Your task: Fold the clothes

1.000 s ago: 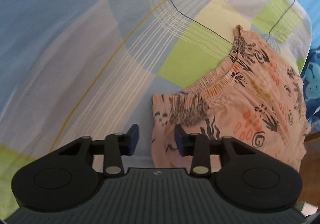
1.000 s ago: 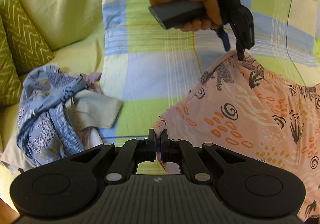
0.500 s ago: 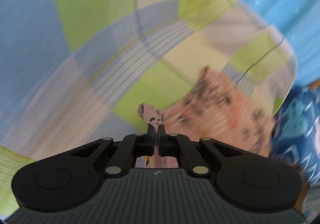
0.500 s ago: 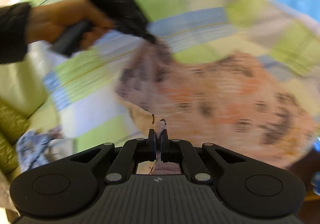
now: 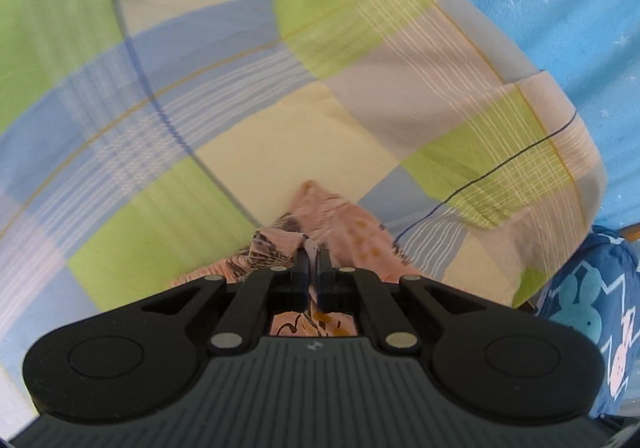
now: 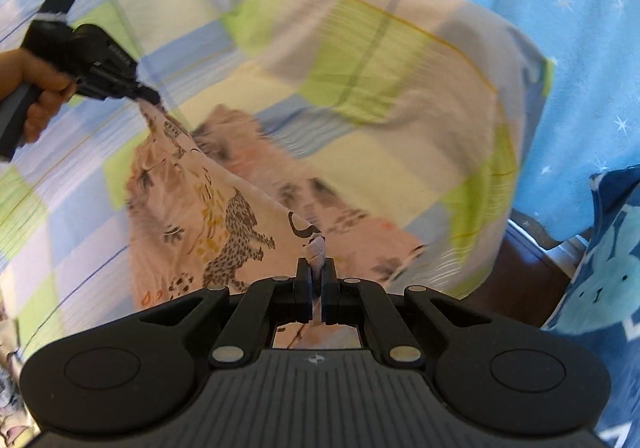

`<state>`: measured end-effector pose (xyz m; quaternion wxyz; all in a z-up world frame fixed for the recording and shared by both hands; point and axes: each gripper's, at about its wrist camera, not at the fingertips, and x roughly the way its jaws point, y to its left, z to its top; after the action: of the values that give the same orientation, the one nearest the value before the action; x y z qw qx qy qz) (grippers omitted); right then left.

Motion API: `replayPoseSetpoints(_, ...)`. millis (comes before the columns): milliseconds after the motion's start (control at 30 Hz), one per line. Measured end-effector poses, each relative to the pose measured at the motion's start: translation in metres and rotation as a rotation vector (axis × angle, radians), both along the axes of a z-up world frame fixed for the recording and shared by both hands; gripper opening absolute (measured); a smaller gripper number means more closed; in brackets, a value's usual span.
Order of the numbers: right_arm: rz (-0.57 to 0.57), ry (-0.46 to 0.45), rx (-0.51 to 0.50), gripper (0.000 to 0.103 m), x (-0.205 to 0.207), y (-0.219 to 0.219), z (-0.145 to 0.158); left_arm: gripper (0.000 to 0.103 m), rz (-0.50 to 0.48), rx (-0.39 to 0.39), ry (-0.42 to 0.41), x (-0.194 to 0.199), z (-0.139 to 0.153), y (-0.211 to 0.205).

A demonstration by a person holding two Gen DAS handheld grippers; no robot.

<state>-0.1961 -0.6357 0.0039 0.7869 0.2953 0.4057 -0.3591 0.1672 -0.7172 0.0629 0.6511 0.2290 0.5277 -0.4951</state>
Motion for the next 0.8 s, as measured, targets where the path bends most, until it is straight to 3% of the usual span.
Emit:
replayPoseSetpoints(267, -0.043, 0.019, 0.131, 0.002, -0.012, -0.061, -0.064, 0.002, 0.004, 0.058, -0.064, -0.029, -0.045, -0.048)
replayPoseSetpoints(433, -0.083, 0.020, 0.187, 0.002, -0.014, -0.072, -0.095, 0.003, -0.057, 0.042, -0.077, -0.036, -0.064, -0.056)
replayPoseSetpoints(533, -0.087, 0.036, 0.202, 0.004, -0.013, -0.076, -0.107, 0.020, -0.108, 0.015, -0.043, -0.039, -0.074, -0.058)
replayPoseSetpoints(667, -0.109, 0.044, 0.228, 0.015, -0.016, -0.079, -0.110, 0.025, -0.150, 0.005, -0.048, -0.037, -0.067, -0.052)
replayPoseSetpoints(733, -0.111, 0.034, 0.239, 0.016, -0.019, -0.079, -0.110, 0.038, -0.155, -0.015, -0.043, -0.029, -0.056, -0.046)
replayPoseSetpoints(800, -0.108, 0.028, 0.246, 0.016, -0.021, -0.079, -0.109, 0.043, -0.163, -0.027, -0.043, -0.021, -0.049, -0.040)
